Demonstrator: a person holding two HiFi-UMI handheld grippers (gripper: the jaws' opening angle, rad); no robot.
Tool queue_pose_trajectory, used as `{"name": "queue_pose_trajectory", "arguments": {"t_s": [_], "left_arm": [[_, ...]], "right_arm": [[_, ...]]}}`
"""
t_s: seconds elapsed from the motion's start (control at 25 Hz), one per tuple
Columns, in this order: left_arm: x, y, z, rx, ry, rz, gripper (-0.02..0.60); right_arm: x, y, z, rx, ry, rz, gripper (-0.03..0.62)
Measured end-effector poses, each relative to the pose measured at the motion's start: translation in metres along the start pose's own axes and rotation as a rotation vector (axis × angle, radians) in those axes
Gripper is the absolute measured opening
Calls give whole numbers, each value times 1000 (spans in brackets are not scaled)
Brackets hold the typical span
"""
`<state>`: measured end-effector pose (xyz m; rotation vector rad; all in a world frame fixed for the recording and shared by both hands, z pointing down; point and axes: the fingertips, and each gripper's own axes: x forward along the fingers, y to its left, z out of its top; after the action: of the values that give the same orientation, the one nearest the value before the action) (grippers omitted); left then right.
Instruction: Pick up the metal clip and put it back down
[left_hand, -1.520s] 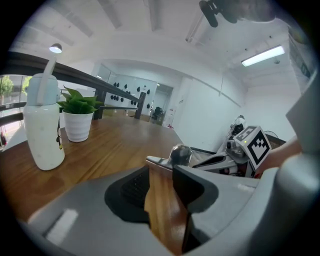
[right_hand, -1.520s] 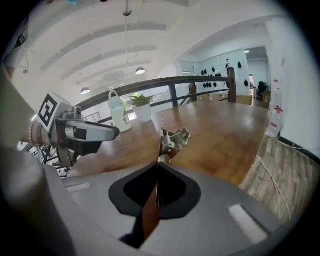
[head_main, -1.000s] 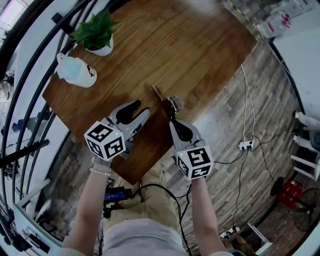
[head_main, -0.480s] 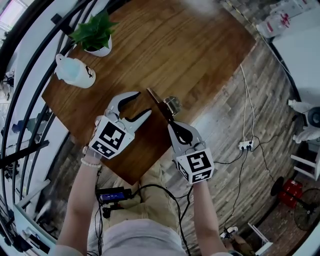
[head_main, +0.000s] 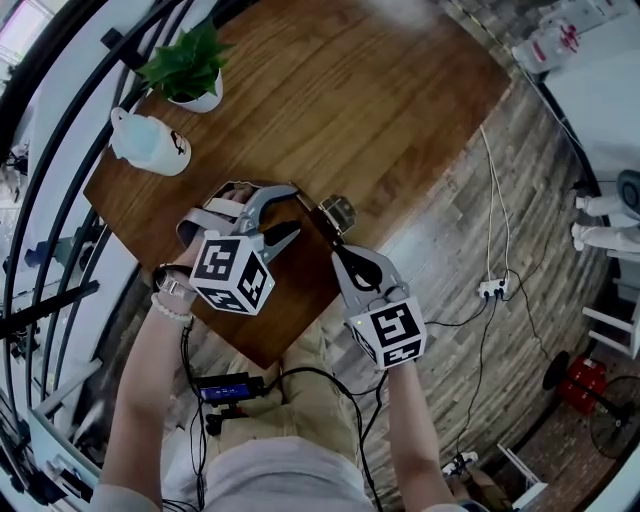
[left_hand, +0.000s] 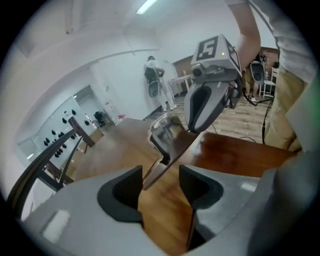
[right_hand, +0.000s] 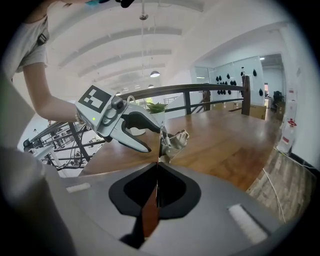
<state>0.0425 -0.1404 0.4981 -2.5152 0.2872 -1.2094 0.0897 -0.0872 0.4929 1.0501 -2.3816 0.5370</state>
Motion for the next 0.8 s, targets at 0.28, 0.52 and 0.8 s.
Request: {"name": "queue_pose_trajectory", "arguments": {"t_s": [0.28, 0.52, 0.8], "left_arm": [[8, -3, -4, 128, 47, 13, 213], [11, -6, -6, 175, 63, 20, 190], [9, -10, -5, 227, 69, 48, 127]], "right_arm": [[5, 9, -2, -46, 18, 24, 29], [6, 10, -3, -60, 33, 28, 29], [5, 11, 5, -68, 19, 25, 29]]}}
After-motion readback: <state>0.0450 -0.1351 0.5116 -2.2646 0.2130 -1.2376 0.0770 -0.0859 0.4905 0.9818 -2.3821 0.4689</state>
